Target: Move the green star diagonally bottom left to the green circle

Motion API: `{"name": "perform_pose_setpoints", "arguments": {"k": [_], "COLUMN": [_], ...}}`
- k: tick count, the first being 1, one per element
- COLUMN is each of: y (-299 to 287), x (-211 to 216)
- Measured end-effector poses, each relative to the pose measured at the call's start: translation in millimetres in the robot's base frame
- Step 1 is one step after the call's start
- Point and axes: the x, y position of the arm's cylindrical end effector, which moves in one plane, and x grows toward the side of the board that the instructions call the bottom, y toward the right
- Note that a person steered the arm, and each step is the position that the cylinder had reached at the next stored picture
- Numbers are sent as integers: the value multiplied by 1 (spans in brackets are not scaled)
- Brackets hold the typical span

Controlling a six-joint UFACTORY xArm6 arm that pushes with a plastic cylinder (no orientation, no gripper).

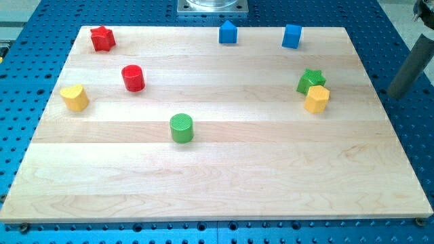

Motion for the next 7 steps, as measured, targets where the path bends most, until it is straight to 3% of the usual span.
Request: {"name": "perform_pose_setpoints", "arguments": {"k": [4,6,7], "y": [-100,-232,-268], "x": [-20,-27,-27]}}
